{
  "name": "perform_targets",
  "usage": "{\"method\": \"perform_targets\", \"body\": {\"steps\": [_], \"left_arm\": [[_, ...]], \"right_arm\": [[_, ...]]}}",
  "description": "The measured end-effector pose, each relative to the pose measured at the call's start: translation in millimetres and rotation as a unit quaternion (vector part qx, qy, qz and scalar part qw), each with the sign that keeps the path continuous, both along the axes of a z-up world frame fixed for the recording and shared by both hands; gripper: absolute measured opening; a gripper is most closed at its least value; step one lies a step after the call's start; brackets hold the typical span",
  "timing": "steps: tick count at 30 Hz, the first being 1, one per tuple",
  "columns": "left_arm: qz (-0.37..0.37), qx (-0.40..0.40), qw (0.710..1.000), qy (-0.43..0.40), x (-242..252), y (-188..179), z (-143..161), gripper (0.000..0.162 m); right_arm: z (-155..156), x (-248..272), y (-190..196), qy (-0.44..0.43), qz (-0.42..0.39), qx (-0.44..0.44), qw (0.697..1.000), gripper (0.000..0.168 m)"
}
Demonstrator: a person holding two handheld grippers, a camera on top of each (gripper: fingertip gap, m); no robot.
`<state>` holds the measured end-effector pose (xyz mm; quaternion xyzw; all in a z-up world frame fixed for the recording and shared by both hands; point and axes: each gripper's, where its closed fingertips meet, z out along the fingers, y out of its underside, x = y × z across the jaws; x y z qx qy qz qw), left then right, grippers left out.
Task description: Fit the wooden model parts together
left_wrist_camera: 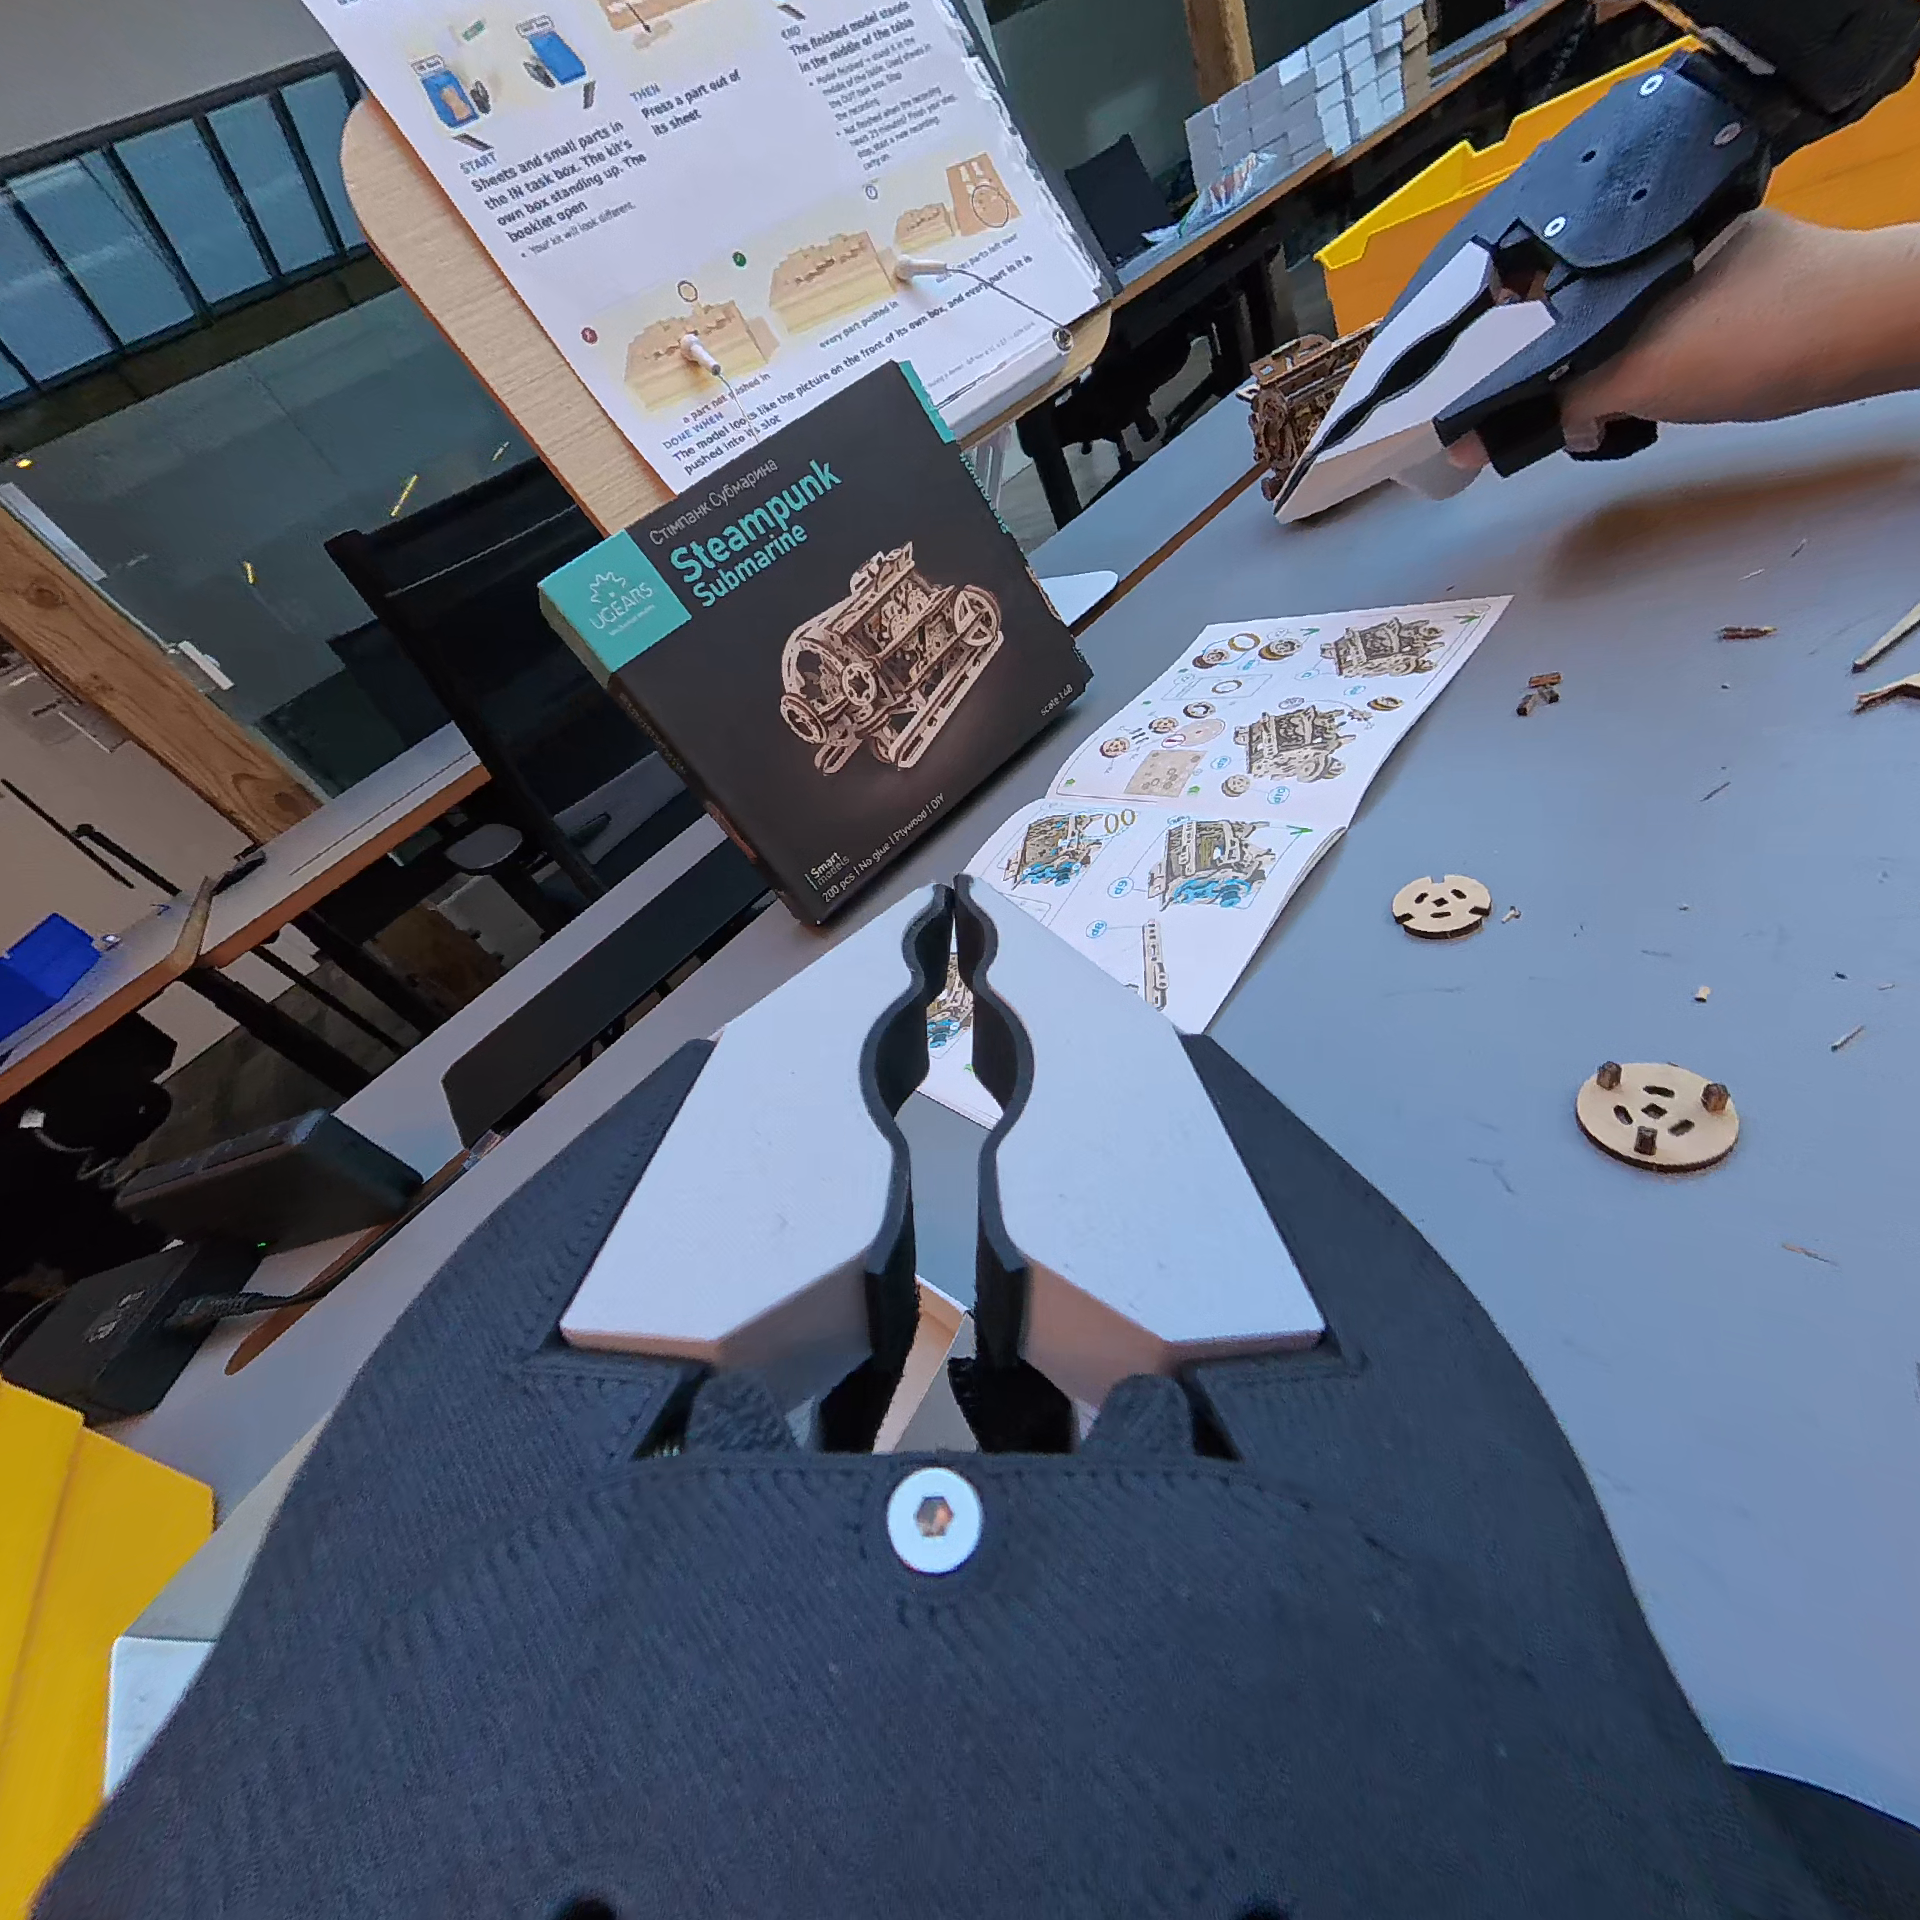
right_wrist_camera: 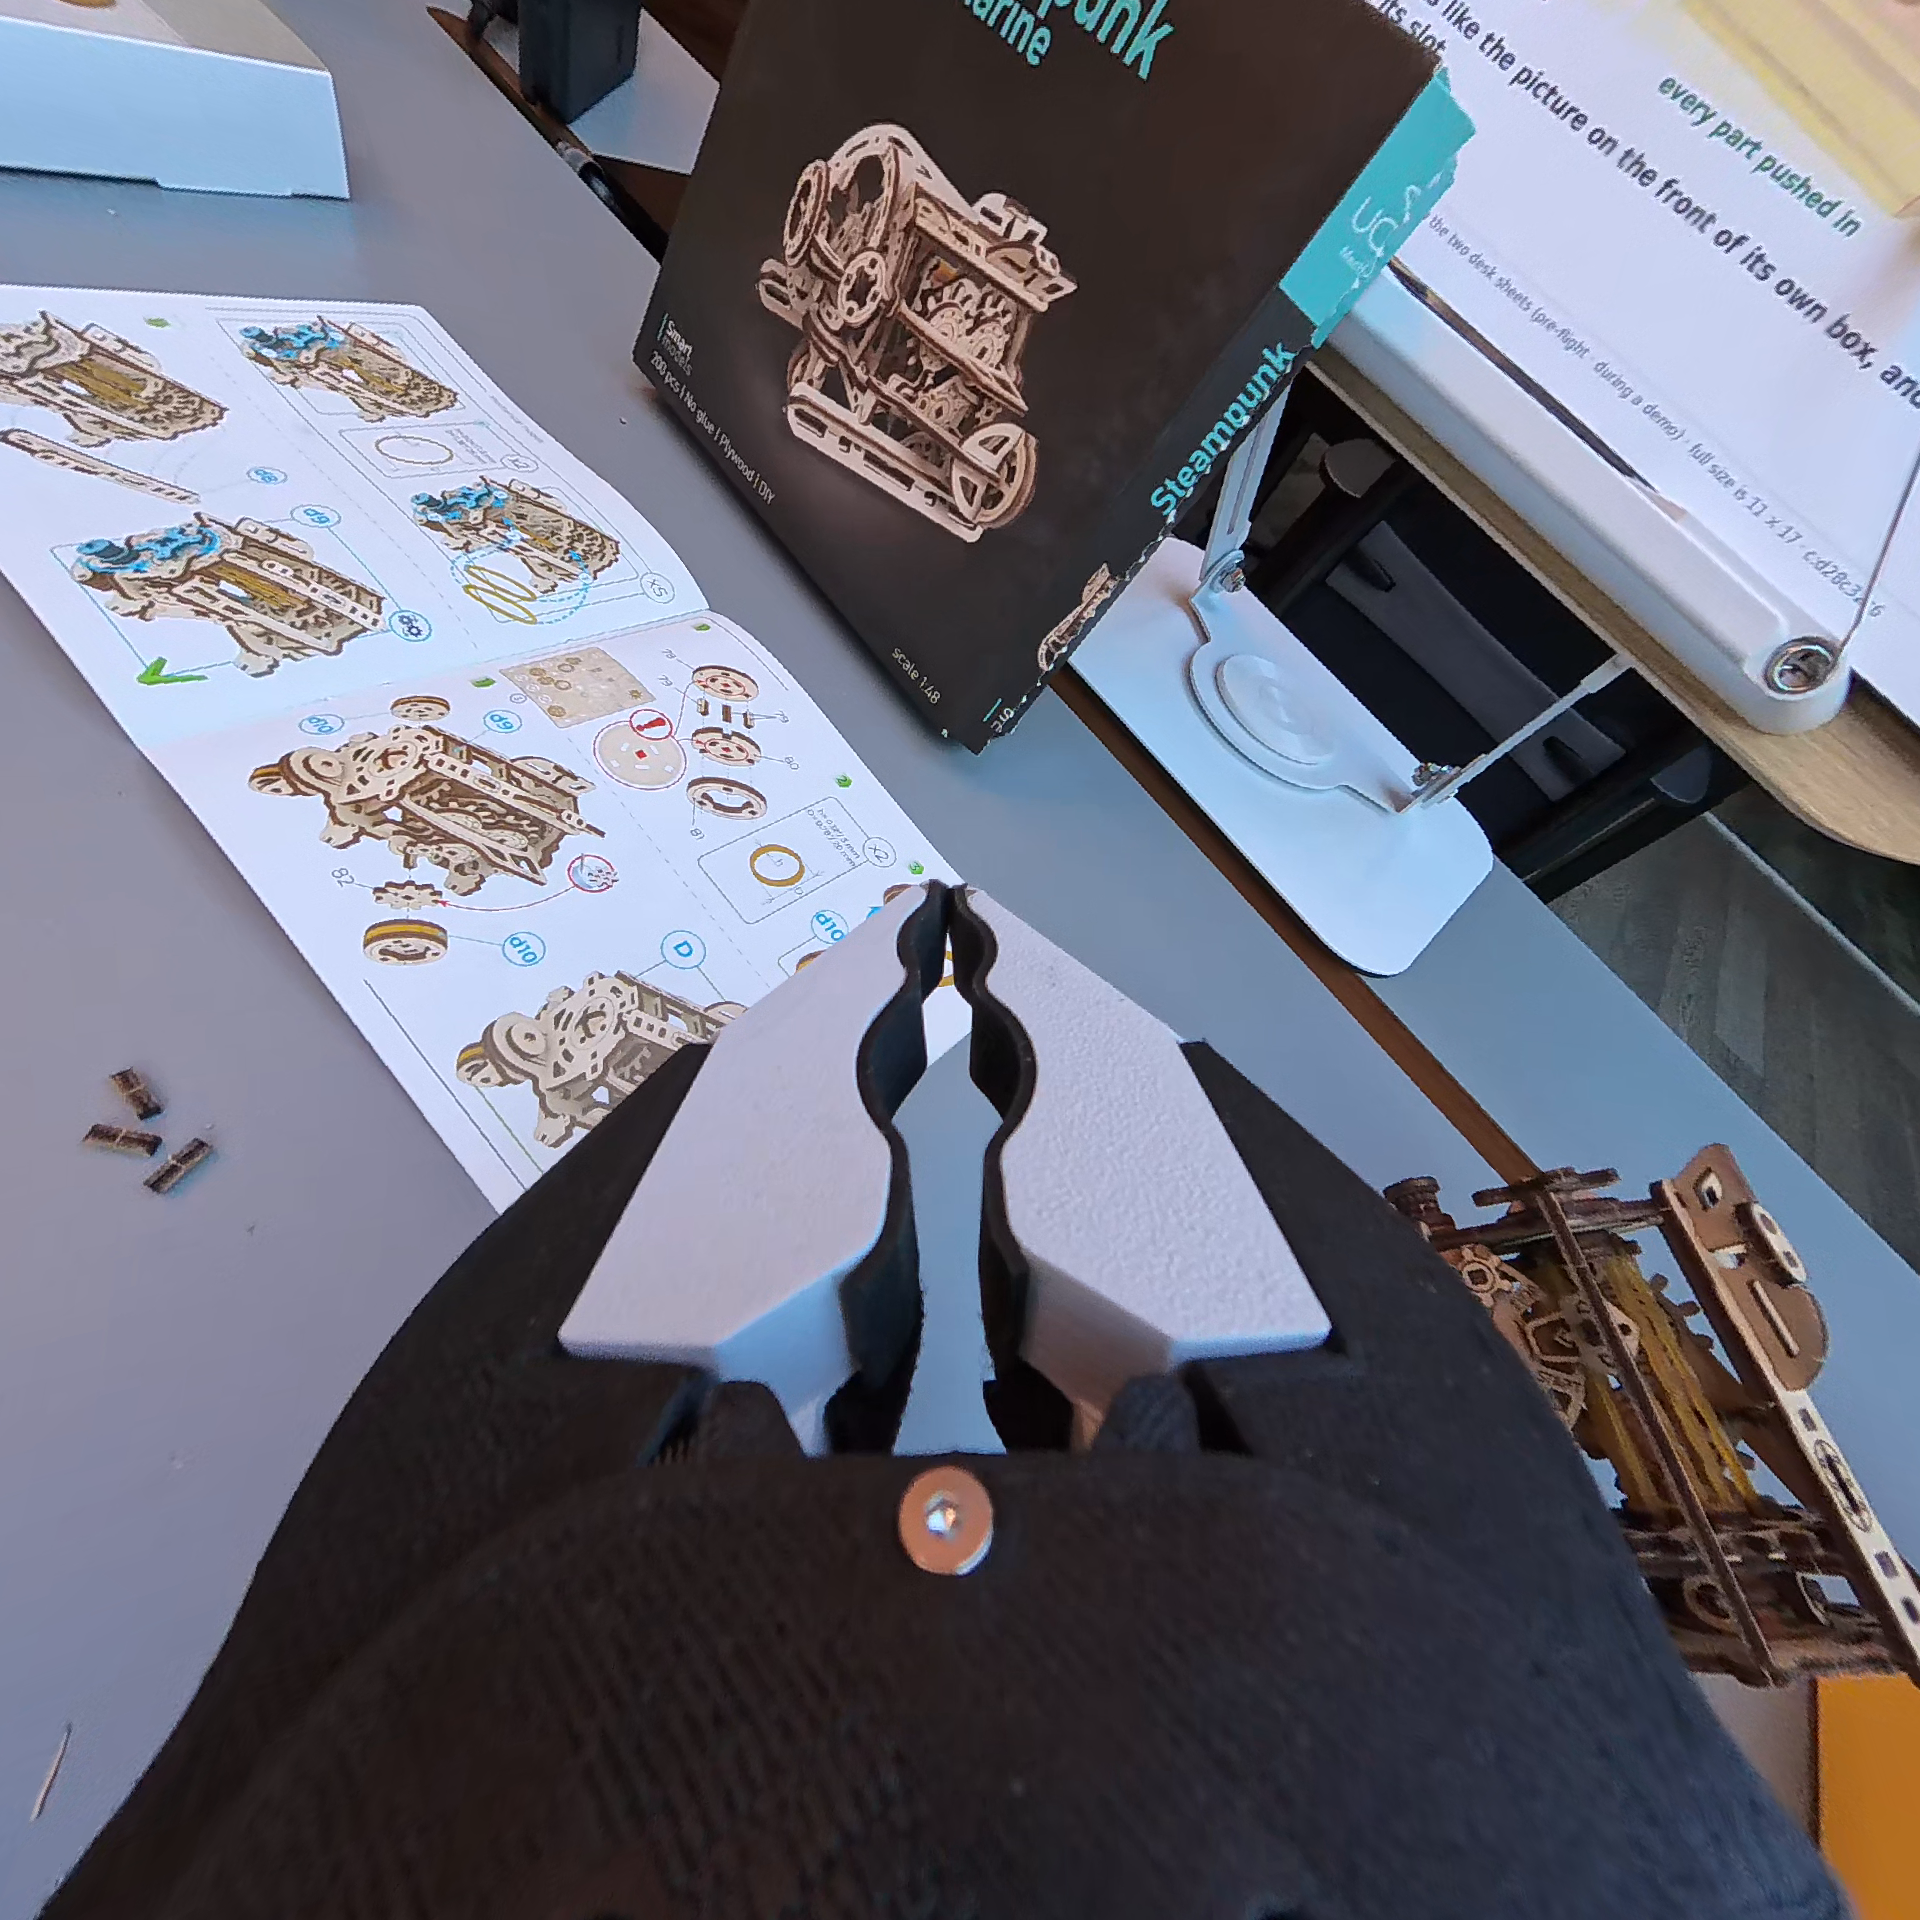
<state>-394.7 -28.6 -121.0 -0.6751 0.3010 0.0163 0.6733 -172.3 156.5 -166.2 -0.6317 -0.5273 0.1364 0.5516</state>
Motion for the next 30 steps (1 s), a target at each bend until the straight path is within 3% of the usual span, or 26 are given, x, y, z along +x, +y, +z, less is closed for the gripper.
{"method": "perform_targets", "body": {"steps": [13, 15, 18, 21, 23, 27, 30], "left_arm": [[-0.021, -0.023, 0.999, 0.033, 11, -1, -13, 0.0], [-0.024, -0.028, 0.998, 0.043, 14, -1, -17, 0.0], [-0.026, -0.037, 0.997, 0.057, 15, -1, -23, 0.0], [-0.026, -0.043, 0.997, 0.063, 16, -1, -25, 0.0], [-0.028, -0.045, 0.997, 0.065, 17, -2, -26, 0.0], [-0.073, -0.066, 0.993, 0.069, 31, -10, -32, 0.0], [-0.209, -0.122, 0.969, 0.043, 69, -41, -43, 0.0]], "right_arm": [[-2, -8, -12, -0.019, 0.025, 0.008, 0.999, 0.0], [21, -30, -42, 0.017, 0.078, 0.011, 0.997, 0.0], [43, -80, -127, 0.032, 0.214, -0.036, 0.976, 0.002], [30, -113, -190, -0.025, 0.276, -0.062, 0.959, 0.005], [12, -118, -209, -0.086, 0.295, -0.052, 0.95, 0.005], [14, -101, -179, -0.114, 0.258, -0.006, 0.959, 0.004], [48, -74, -148, -0.045, 0.224, -0.008, 0.974, 0.001]]}}
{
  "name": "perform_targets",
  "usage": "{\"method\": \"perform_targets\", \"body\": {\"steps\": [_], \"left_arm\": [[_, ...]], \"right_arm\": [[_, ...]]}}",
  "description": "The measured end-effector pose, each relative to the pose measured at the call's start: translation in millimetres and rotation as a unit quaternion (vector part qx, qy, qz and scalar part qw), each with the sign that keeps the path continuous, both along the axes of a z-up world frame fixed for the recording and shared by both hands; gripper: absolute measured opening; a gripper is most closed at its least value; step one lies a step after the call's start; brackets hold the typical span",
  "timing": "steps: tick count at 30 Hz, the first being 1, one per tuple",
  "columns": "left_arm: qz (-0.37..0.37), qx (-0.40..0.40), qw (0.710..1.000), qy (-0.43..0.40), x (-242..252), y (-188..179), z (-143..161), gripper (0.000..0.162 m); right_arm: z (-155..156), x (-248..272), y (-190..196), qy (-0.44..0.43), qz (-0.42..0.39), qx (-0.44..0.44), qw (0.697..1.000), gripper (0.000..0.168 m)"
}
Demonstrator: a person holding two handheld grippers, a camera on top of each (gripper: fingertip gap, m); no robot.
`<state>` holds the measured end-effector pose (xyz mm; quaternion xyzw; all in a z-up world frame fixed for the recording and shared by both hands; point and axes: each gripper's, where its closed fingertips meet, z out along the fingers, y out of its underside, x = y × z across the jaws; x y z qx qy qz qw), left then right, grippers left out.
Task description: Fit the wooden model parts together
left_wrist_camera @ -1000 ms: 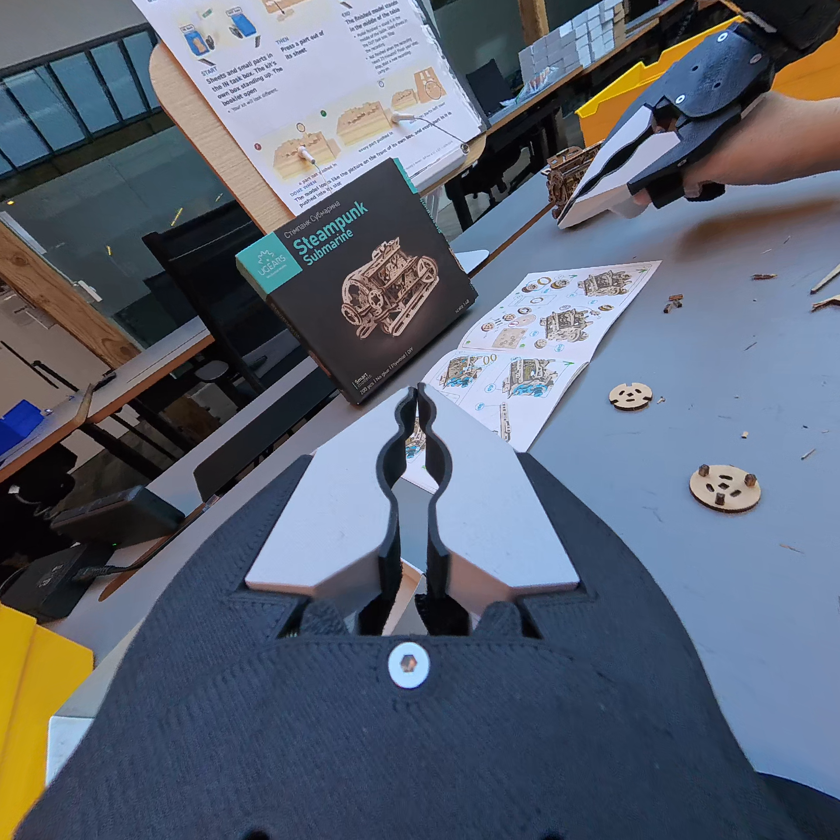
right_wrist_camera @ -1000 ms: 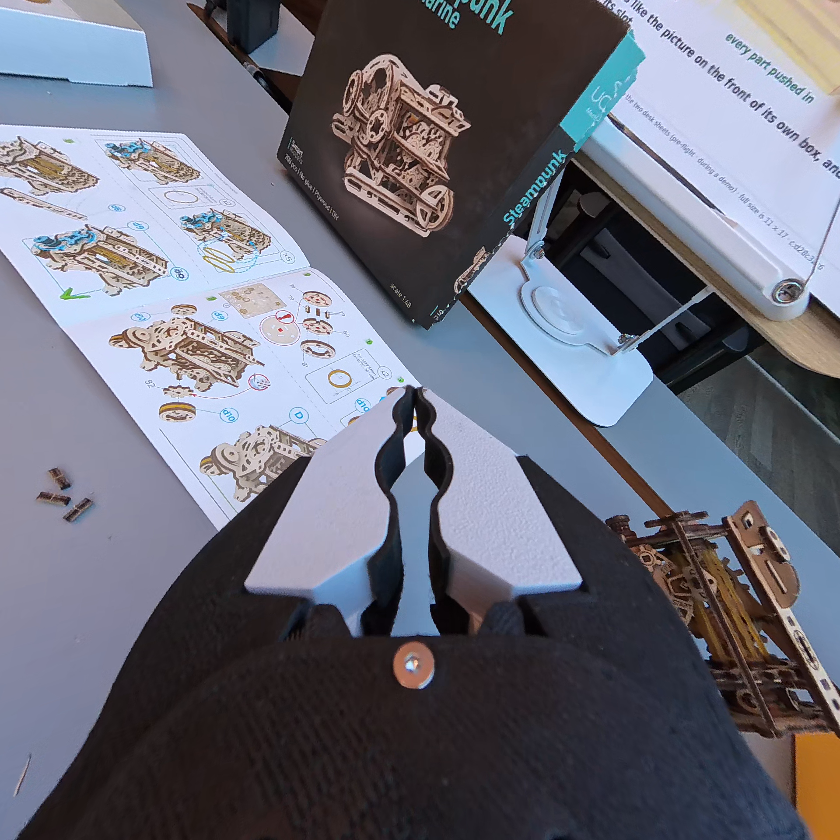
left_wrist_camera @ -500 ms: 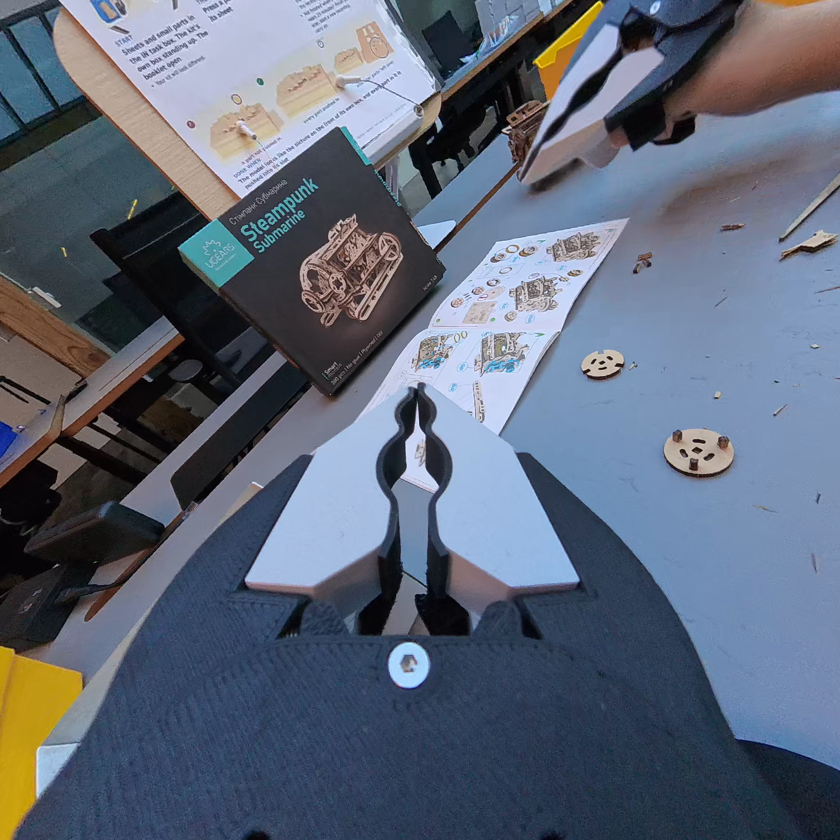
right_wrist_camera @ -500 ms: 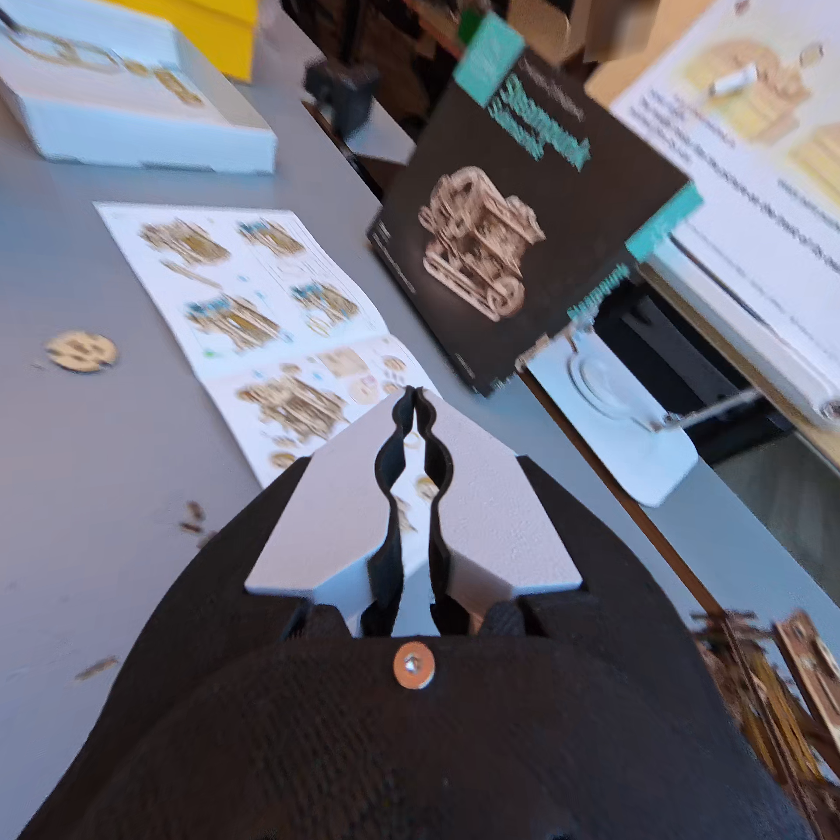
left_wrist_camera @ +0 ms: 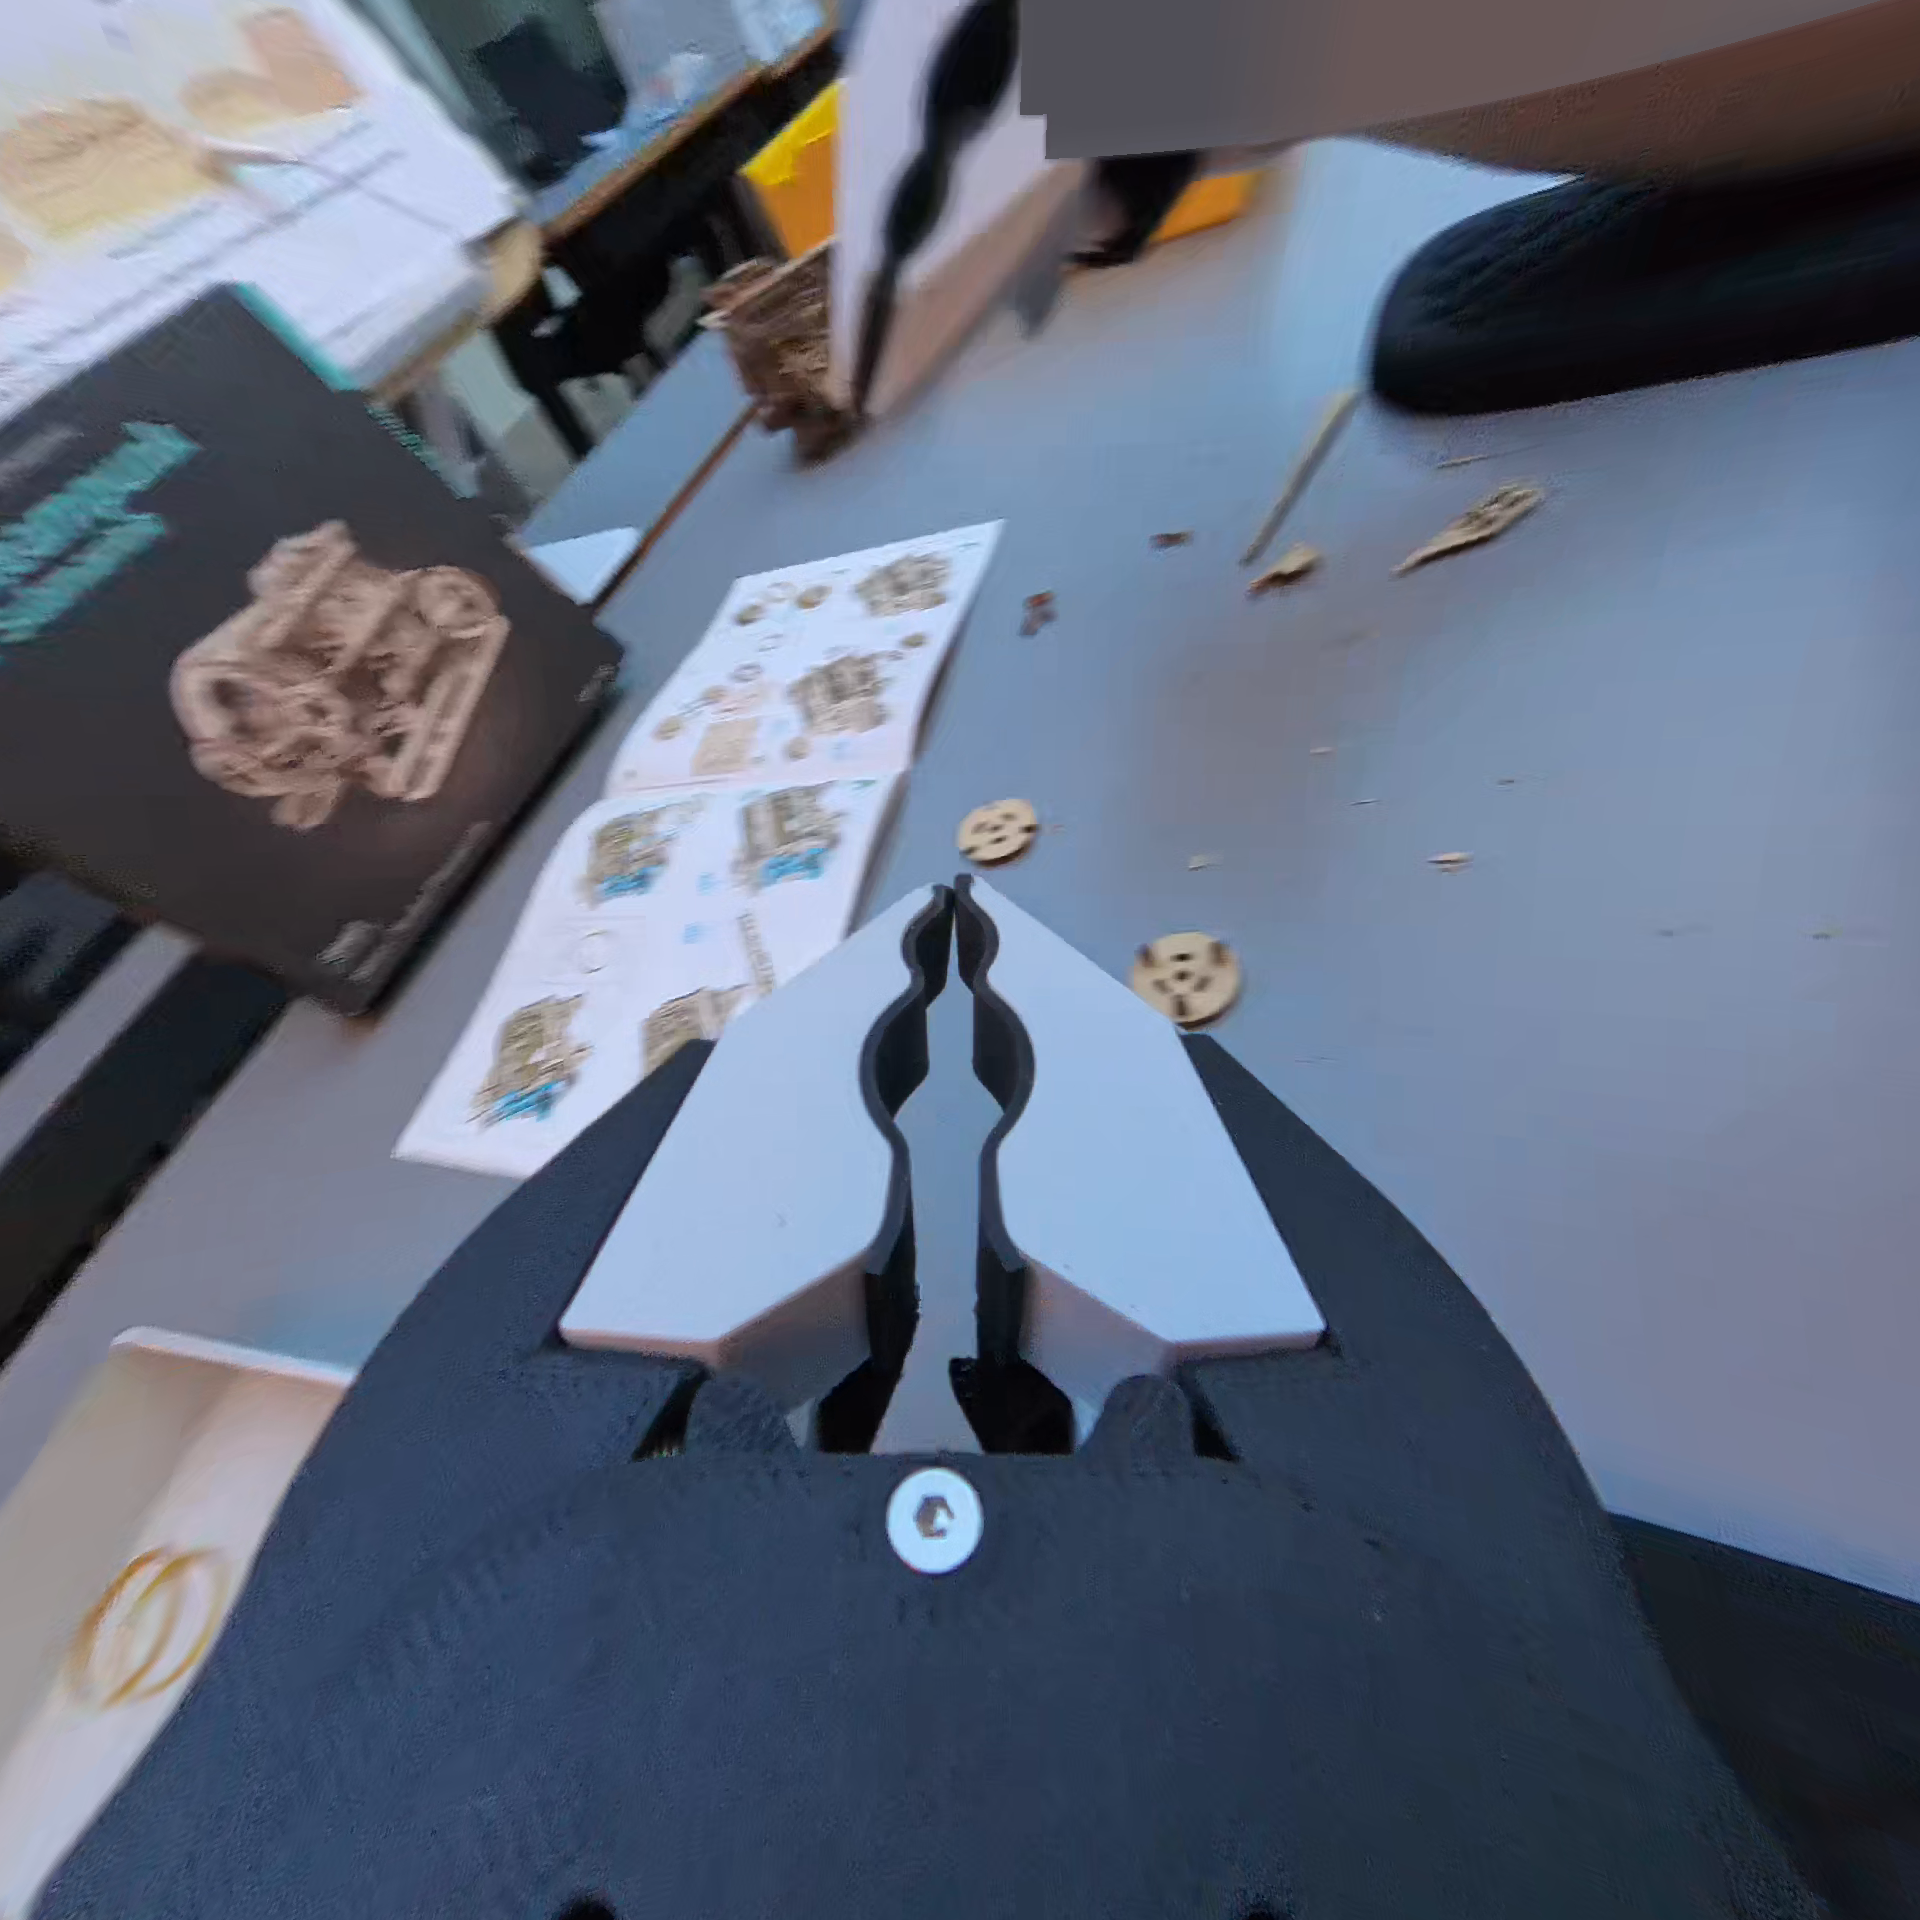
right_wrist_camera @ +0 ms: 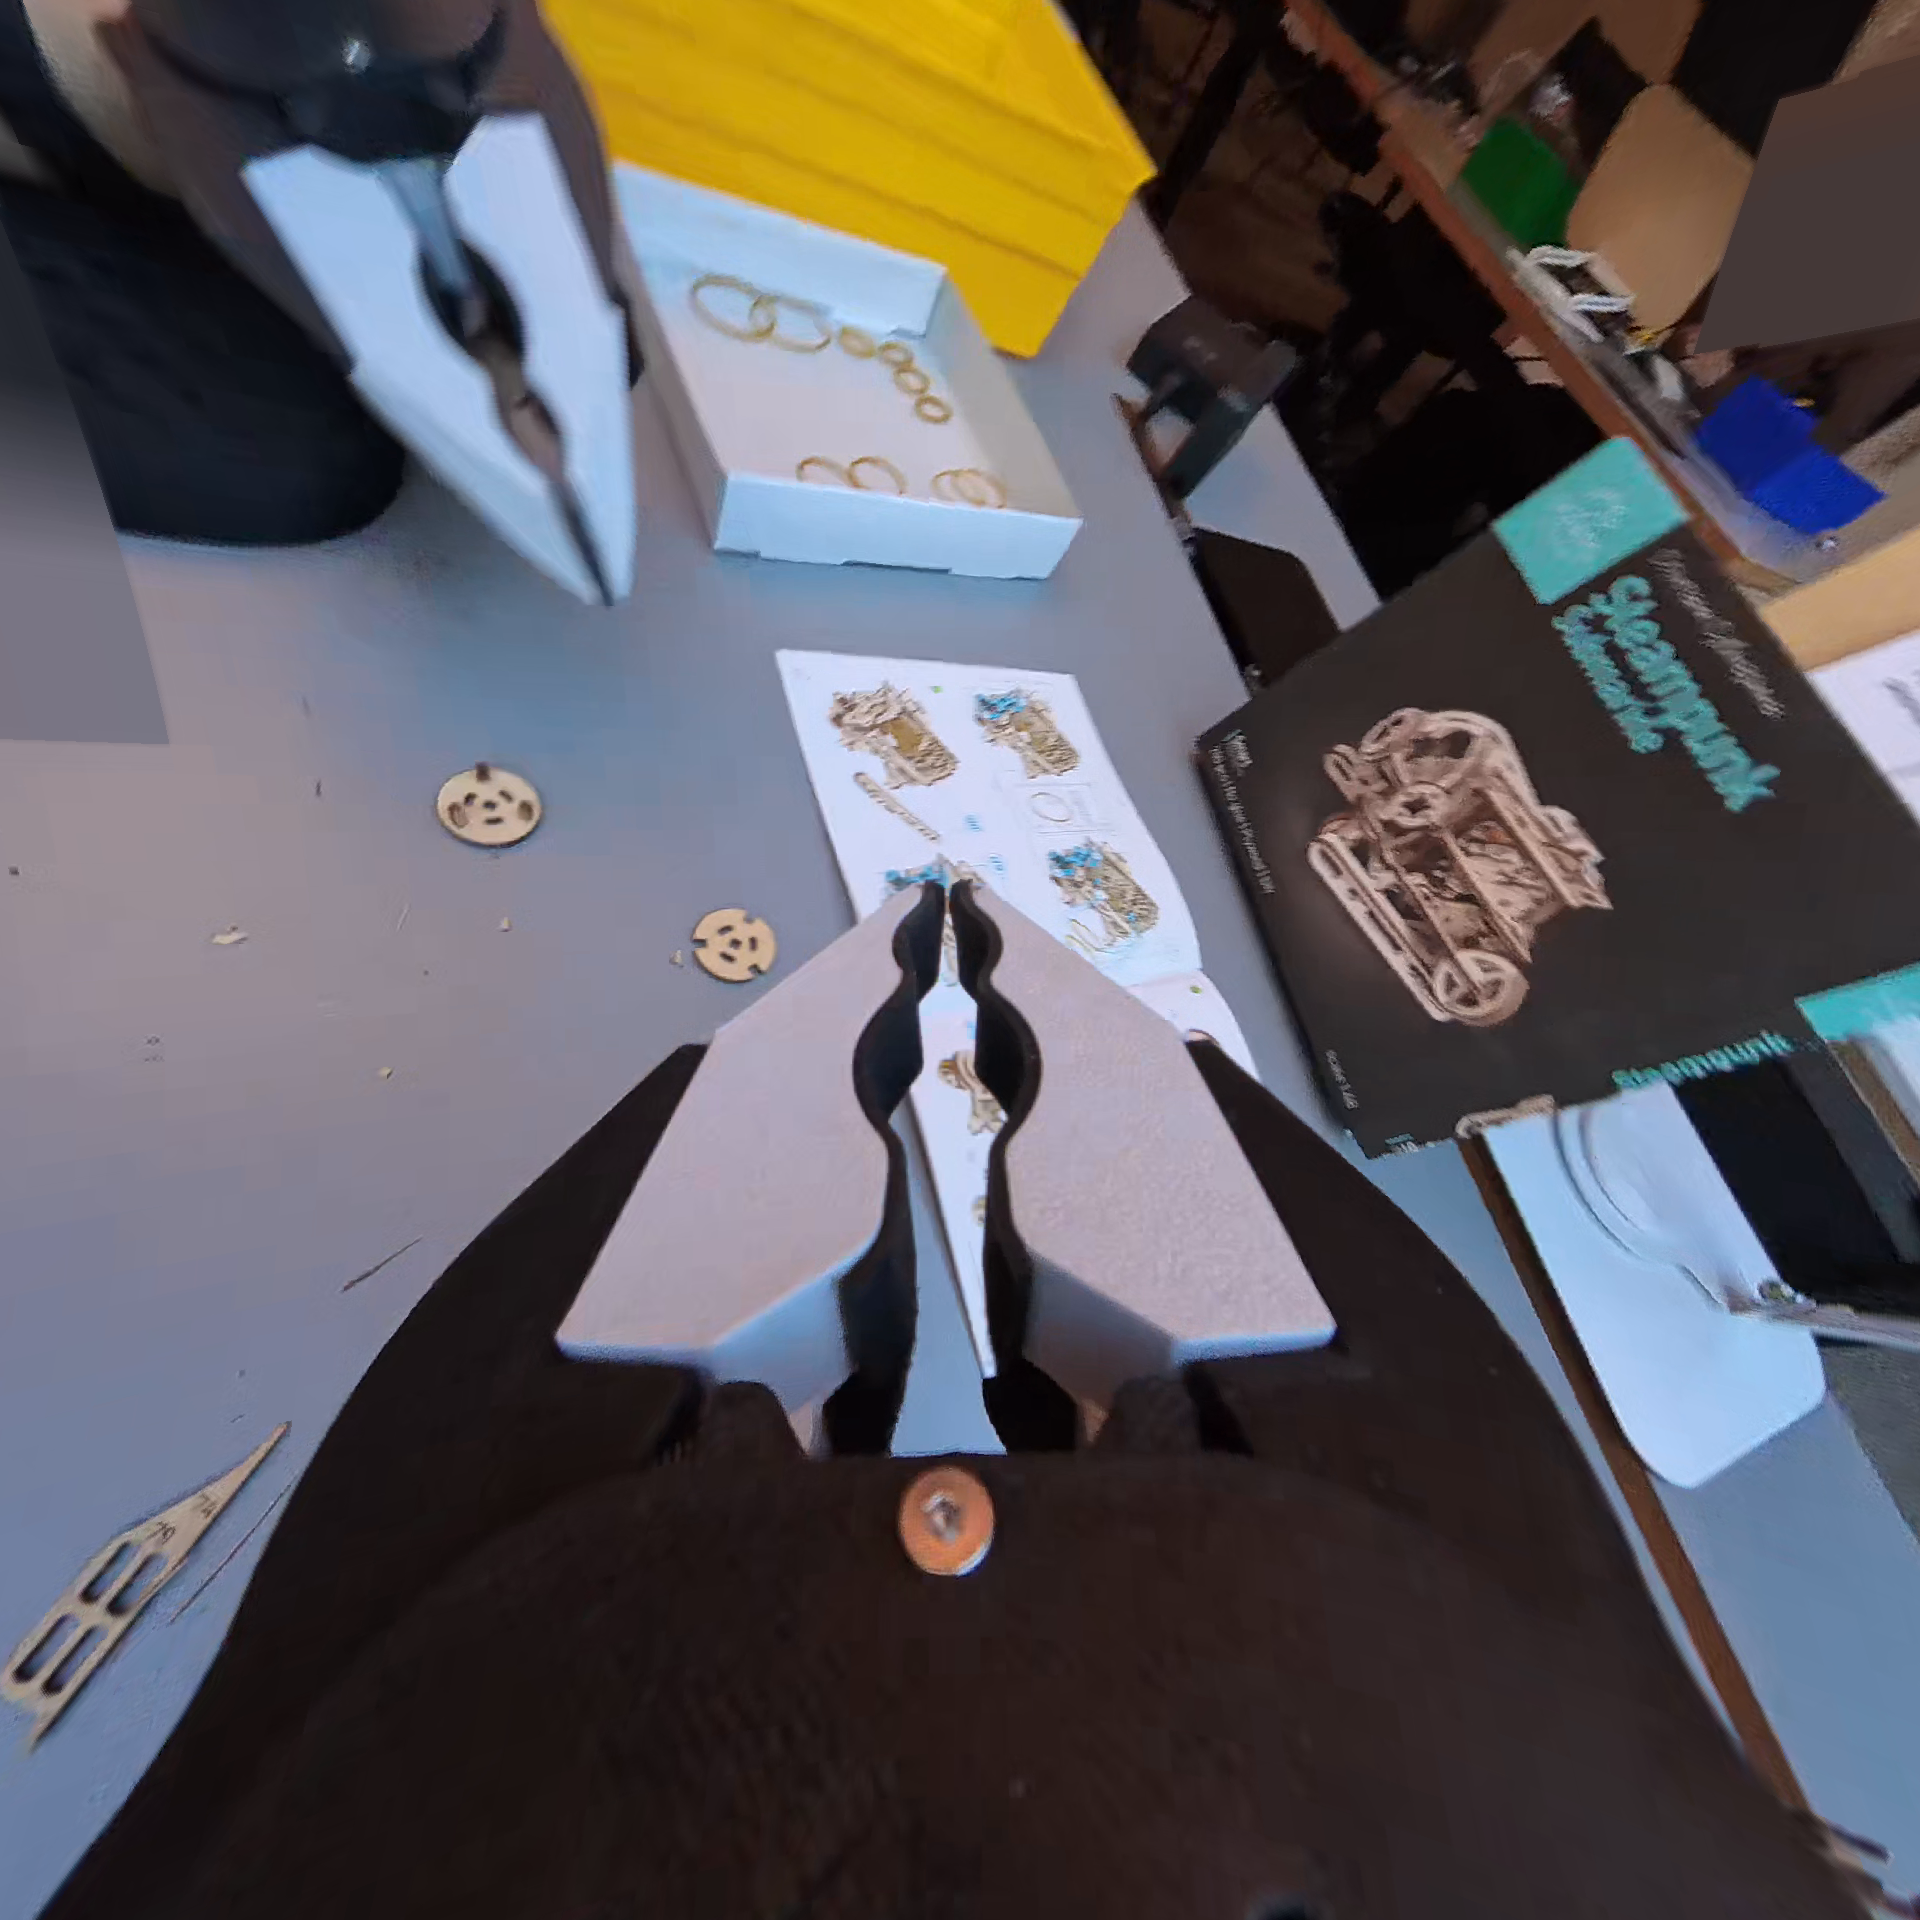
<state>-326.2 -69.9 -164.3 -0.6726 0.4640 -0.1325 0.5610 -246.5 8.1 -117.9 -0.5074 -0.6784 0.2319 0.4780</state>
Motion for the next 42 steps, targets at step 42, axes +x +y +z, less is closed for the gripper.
{"method": "perform_targets", "body": {"steps": [42], "left_arm": [[-0.03, -0.104, 0.988, 0.105, 15, -15, -57, 0.022]], "right_arm": [[-100, -58, -116, -0.136, 0.171, -0.177, 0.96, 0.051]]}}
